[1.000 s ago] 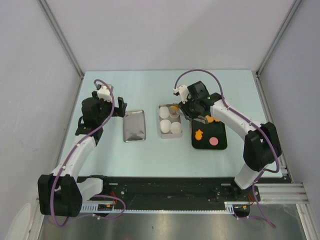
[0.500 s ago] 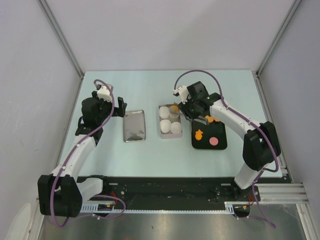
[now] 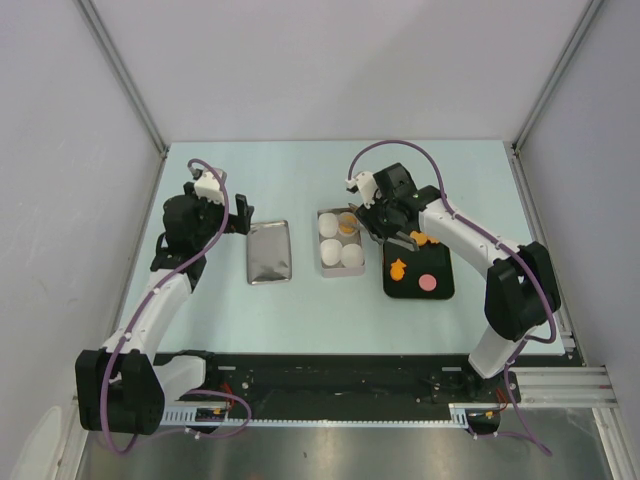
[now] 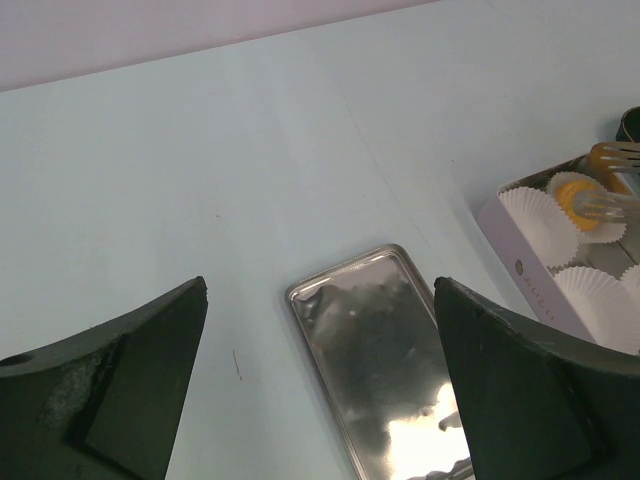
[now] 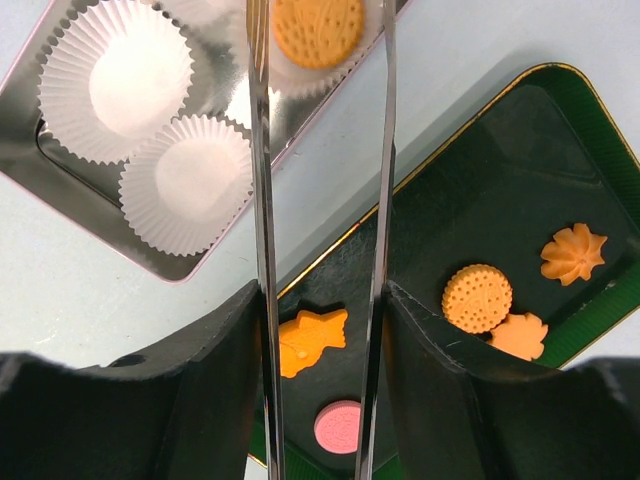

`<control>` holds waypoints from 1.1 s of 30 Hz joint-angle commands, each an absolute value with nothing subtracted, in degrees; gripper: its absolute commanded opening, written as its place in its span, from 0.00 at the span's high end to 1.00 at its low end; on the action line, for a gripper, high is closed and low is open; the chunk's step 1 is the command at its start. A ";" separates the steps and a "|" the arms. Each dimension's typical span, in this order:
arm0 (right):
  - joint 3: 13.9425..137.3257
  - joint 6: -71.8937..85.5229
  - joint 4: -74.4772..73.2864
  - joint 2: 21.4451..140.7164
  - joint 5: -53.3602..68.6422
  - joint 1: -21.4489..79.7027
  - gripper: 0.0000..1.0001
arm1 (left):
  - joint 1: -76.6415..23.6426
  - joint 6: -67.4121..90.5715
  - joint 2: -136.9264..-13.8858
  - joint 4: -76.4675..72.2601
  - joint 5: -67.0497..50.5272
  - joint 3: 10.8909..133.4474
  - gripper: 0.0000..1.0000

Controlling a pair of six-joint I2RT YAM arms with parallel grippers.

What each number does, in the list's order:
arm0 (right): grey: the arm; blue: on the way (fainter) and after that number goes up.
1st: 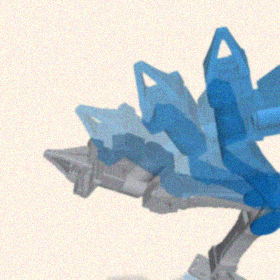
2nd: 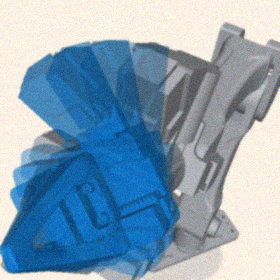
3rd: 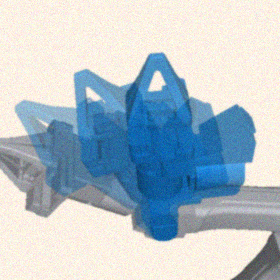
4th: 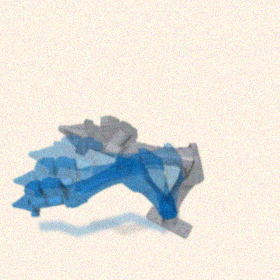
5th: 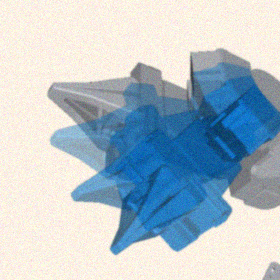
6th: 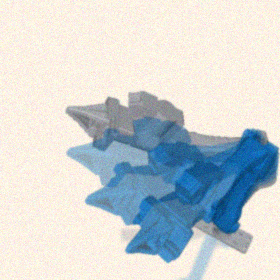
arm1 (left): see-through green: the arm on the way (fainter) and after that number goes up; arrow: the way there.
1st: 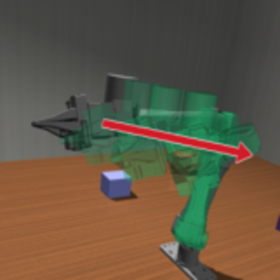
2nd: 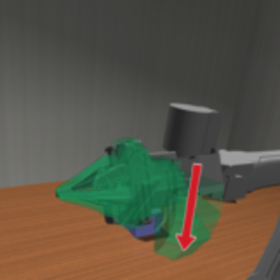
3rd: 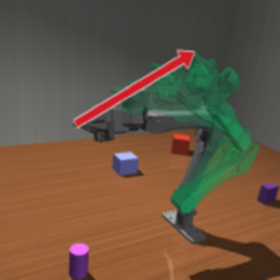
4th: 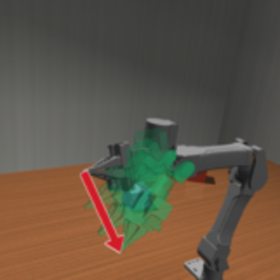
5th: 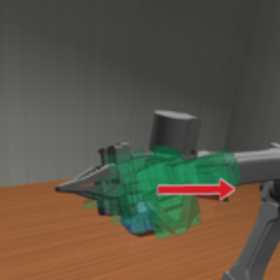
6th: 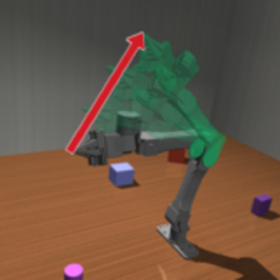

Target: Pack the cookies

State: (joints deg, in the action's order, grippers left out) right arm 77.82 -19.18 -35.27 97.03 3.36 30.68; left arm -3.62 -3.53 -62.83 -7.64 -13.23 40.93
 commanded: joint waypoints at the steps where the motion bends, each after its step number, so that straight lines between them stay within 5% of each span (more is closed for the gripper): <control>1: 80.33 -19.78 -34.10 96.59 2.37 30.94 0.47 | -3.78 -4.66 -61.26 -9.93 -13.53 40.43 0.00; 23: 80.33 -19.34 -33.66 86.93 4.22 30.59 0.51 | -3.87 -4.66 -61.79 -10.02 -13.45 40.34 0.00; 33: 80.33 -18.54 -39.81 82.53 3.69 23.04 0.50 | -3.87 -4.83 -61.26 -9.58 -13.62 40.43 0.00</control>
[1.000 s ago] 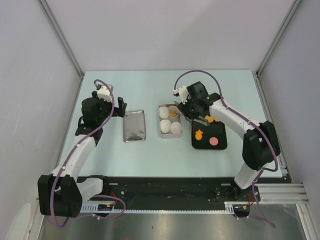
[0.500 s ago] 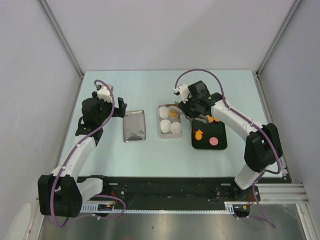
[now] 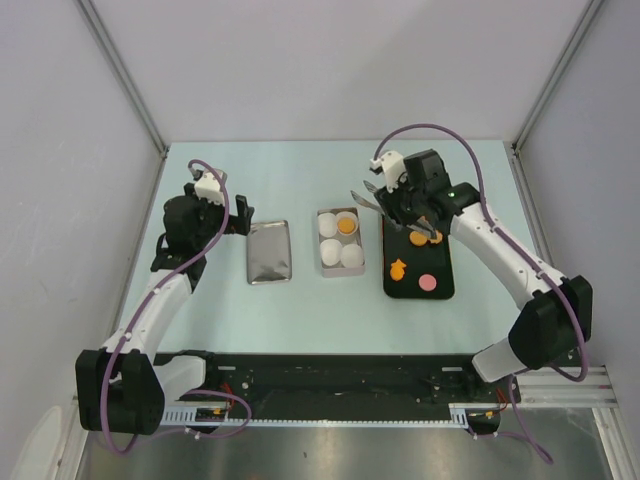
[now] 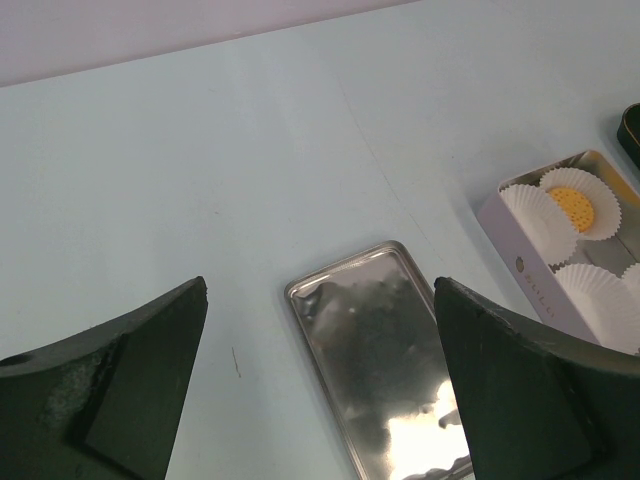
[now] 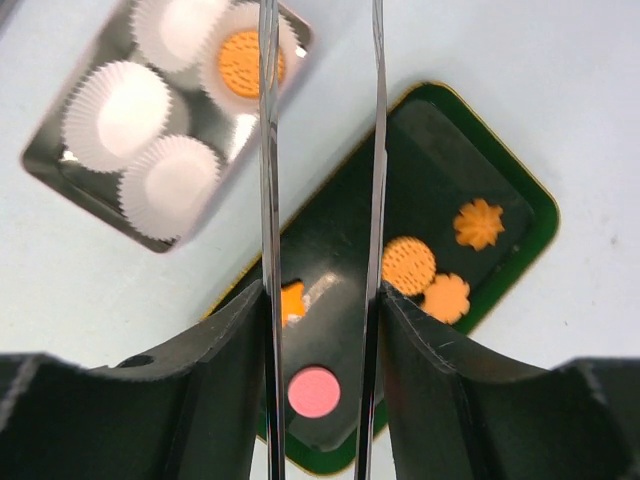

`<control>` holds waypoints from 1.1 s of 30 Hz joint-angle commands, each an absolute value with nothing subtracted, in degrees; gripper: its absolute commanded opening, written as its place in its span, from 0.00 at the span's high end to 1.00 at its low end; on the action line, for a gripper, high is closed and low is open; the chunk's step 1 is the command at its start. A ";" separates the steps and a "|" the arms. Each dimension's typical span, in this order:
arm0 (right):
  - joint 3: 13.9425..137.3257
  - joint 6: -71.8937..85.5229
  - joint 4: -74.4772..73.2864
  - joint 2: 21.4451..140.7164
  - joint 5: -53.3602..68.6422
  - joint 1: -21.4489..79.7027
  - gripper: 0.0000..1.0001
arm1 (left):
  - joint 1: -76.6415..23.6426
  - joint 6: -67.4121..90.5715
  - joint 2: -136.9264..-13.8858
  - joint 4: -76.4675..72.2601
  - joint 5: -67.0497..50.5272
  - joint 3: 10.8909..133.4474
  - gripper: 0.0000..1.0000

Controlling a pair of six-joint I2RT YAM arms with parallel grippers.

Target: Pack the cookies

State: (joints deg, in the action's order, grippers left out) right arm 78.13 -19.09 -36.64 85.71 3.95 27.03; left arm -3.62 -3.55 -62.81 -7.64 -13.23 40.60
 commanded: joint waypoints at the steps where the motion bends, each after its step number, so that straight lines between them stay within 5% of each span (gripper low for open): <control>1: 80.16 -18.54 -41.29 82.27 3.78 22.24 0.50 | -3.87 -4.83 -61.09 -9.58 -13.62 40.43 0.00; 17: 67.25 -29.34 -55.27 68.12 13.97 10.64 0.49 | -3.87 -4.66 -61.08 -9.67 -14.50 40.34 0.00; 33: 59.50 -36.04 -60.65 66.18 18.02 10.72 0.47 | -4.31 -5.01 -62.05 -9.58 -13.97 40.34 0.00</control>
